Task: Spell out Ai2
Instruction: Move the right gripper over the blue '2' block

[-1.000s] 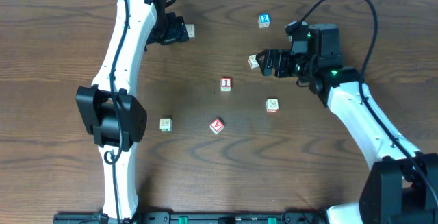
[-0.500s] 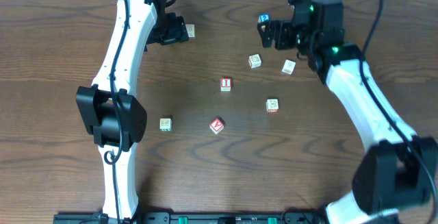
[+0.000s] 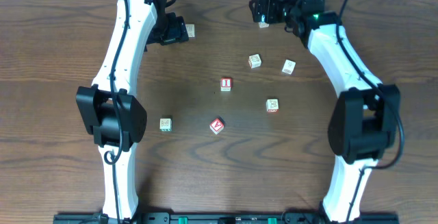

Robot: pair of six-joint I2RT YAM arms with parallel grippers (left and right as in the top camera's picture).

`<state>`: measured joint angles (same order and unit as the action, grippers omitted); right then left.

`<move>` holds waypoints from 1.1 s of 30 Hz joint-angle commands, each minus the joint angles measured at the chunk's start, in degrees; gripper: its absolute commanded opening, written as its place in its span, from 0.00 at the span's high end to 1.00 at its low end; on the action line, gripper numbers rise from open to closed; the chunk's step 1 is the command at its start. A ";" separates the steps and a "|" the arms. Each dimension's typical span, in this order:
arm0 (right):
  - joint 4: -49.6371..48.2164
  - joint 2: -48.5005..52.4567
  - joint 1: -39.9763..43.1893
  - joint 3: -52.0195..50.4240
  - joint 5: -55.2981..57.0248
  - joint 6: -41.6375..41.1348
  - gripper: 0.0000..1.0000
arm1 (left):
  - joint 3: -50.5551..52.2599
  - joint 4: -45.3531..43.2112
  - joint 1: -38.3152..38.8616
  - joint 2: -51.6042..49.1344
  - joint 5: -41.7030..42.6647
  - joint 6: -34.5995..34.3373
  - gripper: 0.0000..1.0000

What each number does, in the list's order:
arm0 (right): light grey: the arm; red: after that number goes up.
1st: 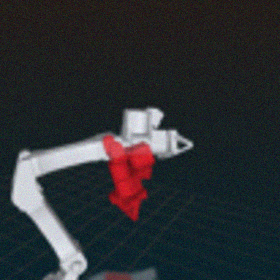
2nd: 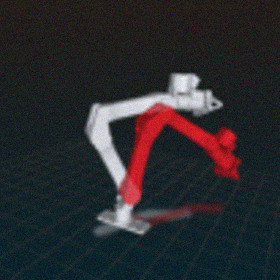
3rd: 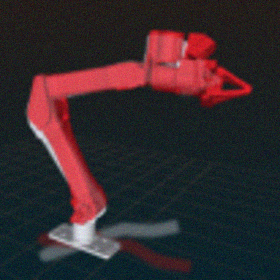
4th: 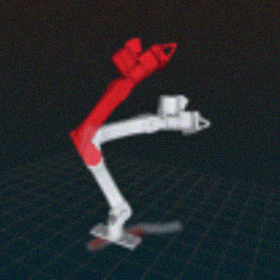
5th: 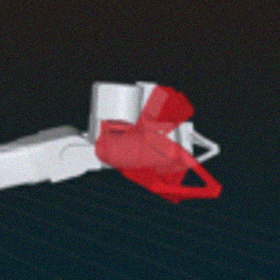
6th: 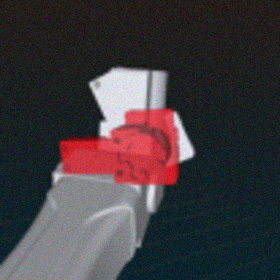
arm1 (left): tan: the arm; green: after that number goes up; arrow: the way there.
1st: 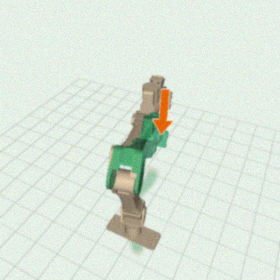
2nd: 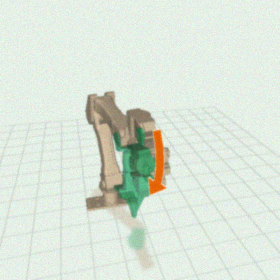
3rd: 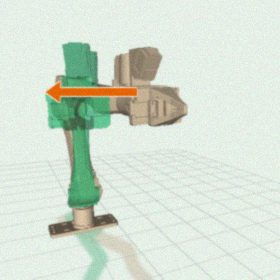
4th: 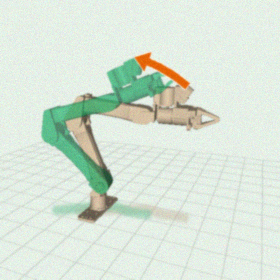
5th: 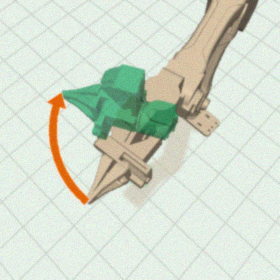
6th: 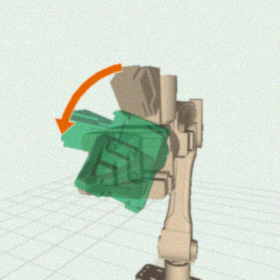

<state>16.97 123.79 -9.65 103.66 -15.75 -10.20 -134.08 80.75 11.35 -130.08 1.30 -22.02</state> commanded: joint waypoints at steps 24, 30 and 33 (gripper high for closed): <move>3.02 15.52 1.20 9.16 3.74 0.66 0.05 | -1.03 0.35 -0.09 1.25 -0.20 0.63 0.05; 3.02 16.04 1.20 9.16 5.25 0.68 0.05 | -1.03 0.61 -0.09 1.25 -0.20 0.63 0.05; 2.67 16.50 1.20 9.16 5.29 0.68 0.05 | -1.03 0.70 -0.09 1.25 -0.20 0.63 0.05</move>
<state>19.84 139.20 -8.73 111.59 -11.49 -10.15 -134.08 81.01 11.35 -130.08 1.30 -22.02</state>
